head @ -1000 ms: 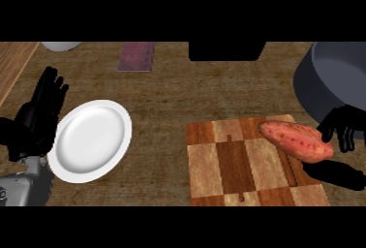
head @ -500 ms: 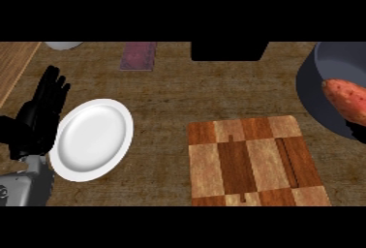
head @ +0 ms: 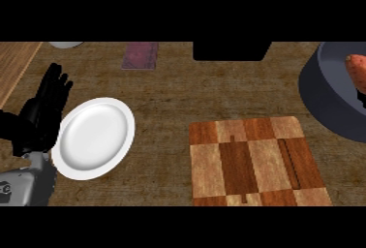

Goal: Pick the sweet potato from the cutting board and place it in the pot

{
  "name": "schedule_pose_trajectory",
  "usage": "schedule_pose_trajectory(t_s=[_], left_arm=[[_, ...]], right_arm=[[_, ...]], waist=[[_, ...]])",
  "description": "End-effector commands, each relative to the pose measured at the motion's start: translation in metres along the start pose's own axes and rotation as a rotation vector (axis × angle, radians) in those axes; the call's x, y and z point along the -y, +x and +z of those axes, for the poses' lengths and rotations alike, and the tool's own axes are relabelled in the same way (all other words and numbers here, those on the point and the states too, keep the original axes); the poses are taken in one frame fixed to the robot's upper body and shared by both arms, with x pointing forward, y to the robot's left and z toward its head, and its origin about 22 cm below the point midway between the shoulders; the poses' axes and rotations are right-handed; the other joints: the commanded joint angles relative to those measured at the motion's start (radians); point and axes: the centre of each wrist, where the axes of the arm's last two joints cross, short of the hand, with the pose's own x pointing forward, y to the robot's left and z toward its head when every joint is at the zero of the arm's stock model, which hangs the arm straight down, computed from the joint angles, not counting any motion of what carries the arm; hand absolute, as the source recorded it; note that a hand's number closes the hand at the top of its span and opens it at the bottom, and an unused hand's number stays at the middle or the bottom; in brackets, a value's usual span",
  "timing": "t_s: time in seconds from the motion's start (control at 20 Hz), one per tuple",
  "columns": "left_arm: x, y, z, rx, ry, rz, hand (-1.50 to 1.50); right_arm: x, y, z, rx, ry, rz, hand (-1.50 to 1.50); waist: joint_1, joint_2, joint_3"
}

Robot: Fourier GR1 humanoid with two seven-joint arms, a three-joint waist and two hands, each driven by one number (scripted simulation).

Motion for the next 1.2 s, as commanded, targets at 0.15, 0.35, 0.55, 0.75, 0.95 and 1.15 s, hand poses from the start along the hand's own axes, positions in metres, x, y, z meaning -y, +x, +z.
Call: schedule_pose_trajectory(t_s=[0.15,0.35,0.55,0.75,0.95,1.15], left_arm=[[0.001,0.009,-0.006,0.037,-0.028,0.001,0.00],[0.000,0.015,-0.008,0.019,-0.016,0.001,0.00],[0.016,0.006,0.001,0.018,-0.028,0.001,0.00],[-0.008,0.006,-0.002,0.033,-0.029,-0.007,0.00],[0.004,0.001,-0.003,0.035,-0.036,0.007,0.00],[0.015,0.001,-0.006,0.026,-0.030,0.013,0.00]], right_arm=[[0.002,-0.051,-0.008,0.003,-0.117,0.439,1.50],[0.010,-0.070,-0.036,-0.038,-0.112,0.465,1.50],[-0.025,-0.089,-0.039,-0.054,-0.074,0.459,1.50],[-0.022,-0.107,-0.035,-0.171,0.001,0.356,1.50],[-0.011,-0.115,-0.036,-0.218,0.069,0.229,-1.50],[-0.046,-0.113,-0.031,-0.176,0.152,0.051,-1.50]], waist=[[0.032,0.015,0.001],[0.027,0.009,0.001],[0.039,0.011,0.003],[0.045,0.015,0.003],[0.045,0.020,0.005],[0.039,0.019,0.005]])
